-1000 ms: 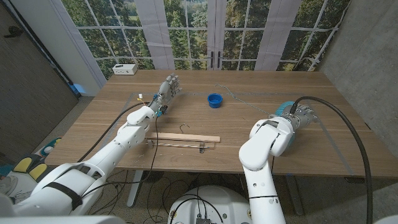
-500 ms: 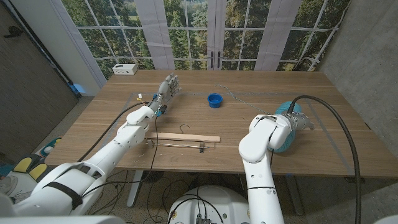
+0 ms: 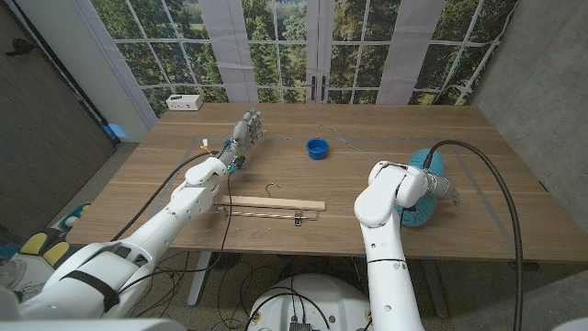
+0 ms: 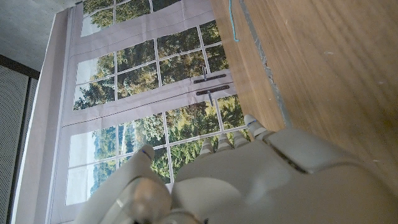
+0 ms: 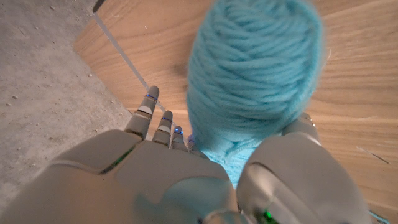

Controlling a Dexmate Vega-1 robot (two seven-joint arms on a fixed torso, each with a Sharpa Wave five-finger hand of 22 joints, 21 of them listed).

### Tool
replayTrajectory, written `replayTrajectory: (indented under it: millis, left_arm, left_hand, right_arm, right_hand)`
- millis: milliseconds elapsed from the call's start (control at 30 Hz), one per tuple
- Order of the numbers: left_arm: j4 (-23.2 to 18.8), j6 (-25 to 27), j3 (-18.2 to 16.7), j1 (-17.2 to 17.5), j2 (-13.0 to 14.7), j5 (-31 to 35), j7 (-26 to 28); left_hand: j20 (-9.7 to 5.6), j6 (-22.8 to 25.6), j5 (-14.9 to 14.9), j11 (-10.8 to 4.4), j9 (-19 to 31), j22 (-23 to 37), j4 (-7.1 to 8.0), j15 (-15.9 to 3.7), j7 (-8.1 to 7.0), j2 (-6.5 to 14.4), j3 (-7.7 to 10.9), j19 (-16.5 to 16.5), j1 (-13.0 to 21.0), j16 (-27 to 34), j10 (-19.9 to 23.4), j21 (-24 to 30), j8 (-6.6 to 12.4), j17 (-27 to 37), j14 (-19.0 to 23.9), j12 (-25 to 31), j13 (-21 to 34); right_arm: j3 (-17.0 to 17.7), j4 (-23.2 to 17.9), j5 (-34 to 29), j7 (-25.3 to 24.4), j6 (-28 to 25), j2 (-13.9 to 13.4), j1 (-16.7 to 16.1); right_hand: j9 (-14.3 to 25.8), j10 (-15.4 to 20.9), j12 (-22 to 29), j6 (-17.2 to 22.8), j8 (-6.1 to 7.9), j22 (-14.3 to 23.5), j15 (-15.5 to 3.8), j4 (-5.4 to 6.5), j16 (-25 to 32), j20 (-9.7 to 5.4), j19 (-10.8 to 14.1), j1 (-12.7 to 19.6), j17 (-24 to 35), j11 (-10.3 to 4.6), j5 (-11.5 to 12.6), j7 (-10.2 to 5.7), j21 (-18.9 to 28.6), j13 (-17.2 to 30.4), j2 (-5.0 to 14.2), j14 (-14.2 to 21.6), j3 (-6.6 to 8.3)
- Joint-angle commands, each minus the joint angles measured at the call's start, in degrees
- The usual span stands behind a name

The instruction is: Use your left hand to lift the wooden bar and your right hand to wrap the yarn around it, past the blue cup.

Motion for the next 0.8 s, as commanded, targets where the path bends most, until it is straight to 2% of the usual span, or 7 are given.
replayTrajectory:
  millis: [33, 200, 300, 400, 567, 667, 800]
  left_arm:
    - [-1.14, 0.22, -0.24, 0.64, 0.50, -0.09, 0.41]
    - [-1.45, 0.32, -0.25, 0.85, 0.65, -0.15, 0.40]
    - [-1.67, 0.37, -0.25, 1.03, 0.72, -0.09, 0.68]
    - [-1.63, 0.28, -0.23, 1.10, 0.76, -0.27, 0.14]
    - [-2.46, 0.39, -0.43, 1.69, 1.06, -0.41, 0.54]
    - [-2.94, 0.42, -0.60, 2.07, 1.22, -0.50, 0.95]
    - [-3.65, 0.38, -0.64, 2.45, 1.54, -0.44, 1.10]
  left_hand:
    - [0.03, -5.61, 0.43, -0.05, 0.20, 0.31, -0.14, 0.35, 0.06, 3.85, -0.10, -4.22, 0.61, -0.11, -9.09, -0.19, 0.02, 0.23, -6.76, -0.25, 0.32]
    - [0.00, -5.56, 0.41, 0.64, 0.19, 0.33, -0.12, 0.30, 0.11, 3.80, -0.14, -4.12, 0.57, -0.09, -8.77, -0.38, 0.03, 0.24, -6.74, -0.12, 0.33]
    - [0.02, -5.58, 0.40, 0.17, 0.19, 0.34, -0.09, 0.34, 0.11, 3.80, -0.15, -4.08, 0.54, -0.11, -8.85, -0.62, 0.02, 0.24, -6.75, -0.13, 0.32]
    - [0.01, -5.58, 0.40, -0.41, 0.19, 0.35, -0.08, 0.29, 0.13, 3.81, -0.15, -4.02, 0.52, -0.11, -9.07, -0.73, 0.02, 0.24, -6.74, -0.21, 0.32]
    - [0.03, -5.64, 0.39, -0.16, 0.20, 0.35, -0.08, 0.34, 0.11, 3.82, -0.15, -4.00, 0.52, -0.12, -9.09, -0.84, 0.00, 0.24, -6.78, -0.21, 0.32]
    - [0.02, -5.63, 0.39, 0.08, 0.19, 0.35, -0.08, 0.33, 0.09, 3.85, -0.13, -3.93, 0.53, -0.12, -8.93, -0.92, 0.00, 0.24, -6.77, -0.16, 0.32]
    - [0.05, -5.61, 0.39, -0.22, 0.19, 0.36, -0.10, 0.39, 0.13, 3.88, -0.10, -3.88, 0.55, -0.12, -8.74, -1.05, 0.01, 0.23, -6.77, -0.08, 0.32]
  right_arm:
    - [3.70, 3.76, -3.61, 10.30, 4.09, 0.54, 3.96]
    - [1.11, 2.42, 1.25, 8.24, 1.33, -3.48, 2.68]
    - [-0.80, 1.50, 4.84, 3.26, -1.74, -5.68, 1.14]
    - [-1.68, 1.15, 7.44, -0.33, -3.45, -6.98, 0.34]
    - [-1.82, 0.83, 11.31, -2.51, -4.04, -8.63, -0.13]
    - [-2.82, 0.92, 12.34, -5.75, -5.28, -9.96, -0.95]
    - [-3.89, 0.44, 14.30, -9.45, -5.80, -11.94, -2.03]
  right_hand:
    - [0.21, -1.08, 0.02, -4.48, 0.77, 0.09, -1.30, -2.08, 0.40, -0.99, 1.06, 5.13, 0.13, -0.54, 1.43, -0.36, 0.38, 0.26, 2.33, 0.44, 1.61]
    - [0.25, 2.39, 1.58, -2.21, 2.12, 0.04, -3.87, -5.74, 1.39, -2.45, 4.31, 14.61, 0.15, -3.08, 1.35, -1.29, 0.88, 0.42, 8.88, 3.35, 5.73]
    - [0.27, 10.53, 4.28, 4.76, 4.06, 0.11, -7.65, -7.05, 4.34, -5.37, 10.82, 19.38, 0.68, -6.04, -0.31, -1.79, 2.77, 0.79, 12.33, 10.37, 7.54]
    - [0.16, 27.08, 10.85, 21.14, 7.94, 0.62, -12.68, -6.90, 11.45, -8.99, 20.82, 24.35, 3.05, -8.26, -2.72, -5.64, 6.71, 1.51, 14.43, 25.67, 10.73]
    - [-0.06, 47.22, 18.57, 43.46, 12.65, 1.82, -16.11, -5.43, 18.94, -11.82, 29.31, 27.29, 6.94, -8.30, -5.74, -6.70, 12.91, 1.95, 14.44, 43.98, 14.40]
    - [0.57, 59.14, 25.65, 55.49, 14.67, 3.28, -17.33, -6.14, 24.75, -13.70, 30.59, 30.93, 12.61, -9.37, -7.32, -7.04, 17.02, 4.50, 14.51, 54.15, 16.37]
    - [2.09, 61.48, 29.82, 59.56, 15.37, 6.01, -17.68, -7.83, 29.25, -14.79, 28.20, 35.07, 19.51, -9.26, -7.58, -6.98, 20.54, 8.33, 13.25, 57.11, 15.70]
